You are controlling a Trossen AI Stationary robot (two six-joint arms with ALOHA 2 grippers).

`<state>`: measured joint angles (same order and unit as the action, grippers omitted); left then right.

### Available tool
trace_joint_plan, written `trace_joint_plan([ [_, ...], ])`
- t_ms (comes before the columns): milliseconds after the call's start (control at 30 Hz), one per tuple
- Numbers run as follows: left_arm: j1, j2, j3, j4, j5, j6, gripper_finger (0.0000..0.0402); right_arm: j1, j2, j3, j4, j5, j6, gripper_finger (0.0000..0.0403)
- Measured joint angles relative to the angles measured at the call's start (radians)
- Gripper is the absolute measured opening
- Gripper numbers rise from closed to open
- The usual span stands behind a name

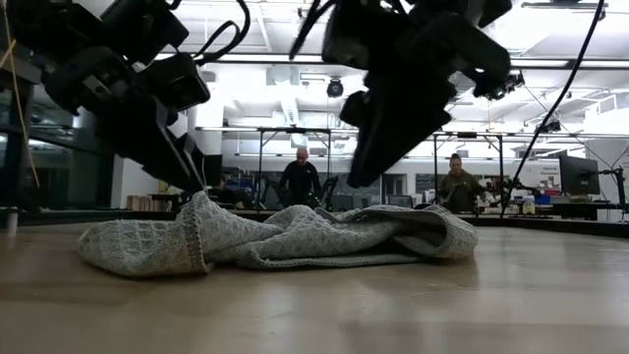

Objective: Fold microfiber towels
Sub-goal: Fold the gray microfiber towel

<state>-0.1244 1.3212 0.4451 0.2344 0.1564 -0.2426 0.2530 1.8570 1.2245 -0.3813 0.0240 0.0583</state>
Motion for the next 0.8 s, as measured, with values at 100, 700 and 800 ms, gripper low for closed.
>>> trace_joint_plan([
  [100, 0.0, 0.0, 0.0, 0.0, -0.001, 0.005, 0.0142, -0.004, 0.0, 0.0, 0.006, 0.0, 0.001, 0.0096],
  [700, 0.0, -0.001, 0.0, -0.007, -0.004, 0.006, 0.0142, -0.027, 0.067, 0.0, 0.099, -0.03, -0.011, 0.0097],
  [800, 0.0, -0.001, 0.0, -0.007, -0.005, 0.006, 0.0142, -0.028, 0.067, 0.0, 0.096, -0.025, -0.012, 0.0097],
])
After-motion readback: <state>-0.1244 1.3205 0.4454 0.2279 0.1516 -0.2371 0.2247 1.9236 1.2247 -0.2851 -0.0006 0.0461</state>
